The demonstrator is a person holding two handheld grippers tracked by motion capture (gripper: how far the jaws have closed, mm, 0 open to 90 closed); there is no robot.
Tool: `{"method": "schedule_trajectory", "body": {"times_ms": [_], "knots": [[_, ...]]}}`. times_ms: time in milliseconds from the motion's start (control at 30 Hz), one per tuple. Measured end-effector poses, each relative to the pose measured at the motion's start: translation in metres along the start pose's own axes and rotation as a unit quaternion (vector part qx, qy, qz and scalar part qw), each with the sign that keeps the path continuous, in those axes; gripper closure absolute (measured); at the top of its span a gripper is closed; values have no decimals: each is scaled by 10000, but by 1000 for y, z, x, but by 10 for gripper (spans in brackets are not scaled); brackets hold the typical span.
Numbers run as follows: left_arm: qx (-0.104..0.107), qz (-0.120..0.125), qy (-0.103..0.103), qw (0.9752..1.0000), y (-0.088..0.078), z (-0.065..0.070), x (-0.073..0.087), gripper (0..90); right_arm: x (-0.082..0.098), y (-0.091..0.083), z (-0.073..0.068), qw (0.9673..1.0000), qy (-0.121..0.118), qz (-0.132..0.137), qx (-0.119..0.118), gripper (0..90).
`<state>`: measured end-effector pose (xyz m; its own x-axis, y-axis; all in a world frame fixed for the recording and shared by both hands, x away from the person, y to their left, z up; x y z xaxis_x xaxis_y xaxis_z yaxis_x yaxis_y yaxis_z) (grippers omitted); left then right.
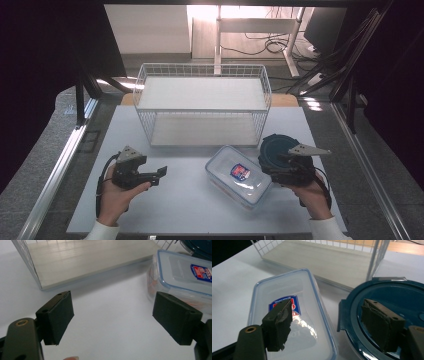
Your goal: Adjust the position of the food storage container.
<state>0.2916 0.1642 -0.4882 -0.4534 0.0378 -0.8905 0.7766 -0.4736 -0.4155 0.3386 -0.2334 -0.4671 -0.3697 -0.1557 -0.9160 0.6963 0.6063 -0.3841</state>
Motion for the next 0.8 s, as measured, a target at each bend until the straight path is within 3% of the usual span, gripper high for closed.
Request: {"method": "schedule_trajectory", "body": {"times_ms": [133,367,800], "knots": [[-3,-48,86,10000,2,1,1,167,-1,-2,2,10000,-24,-27,50,288],[96,-59,65,9999,-2,5,2,170,-2,-8,4,9999,136,-62,77,322],[-26,-198,-61,9998,1,-5,15,172,-6,1,4,9999,59,-107,-33,341]]}}
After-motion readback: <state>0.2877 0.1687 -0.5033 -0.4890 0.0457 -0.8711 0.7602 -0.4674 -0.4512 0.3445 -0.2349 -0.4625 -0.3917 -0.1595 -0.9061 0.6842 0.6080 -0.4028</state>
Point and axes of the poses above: each handheld gripper's, and its own axes: y roughly forward along the jaws, x roughly out of its underside, z roughly to its right, the point moved 6 cm from there along y, roughly forward along the jaws, and after that the axes turned 13 degrees about z, right-handed, at the moved point
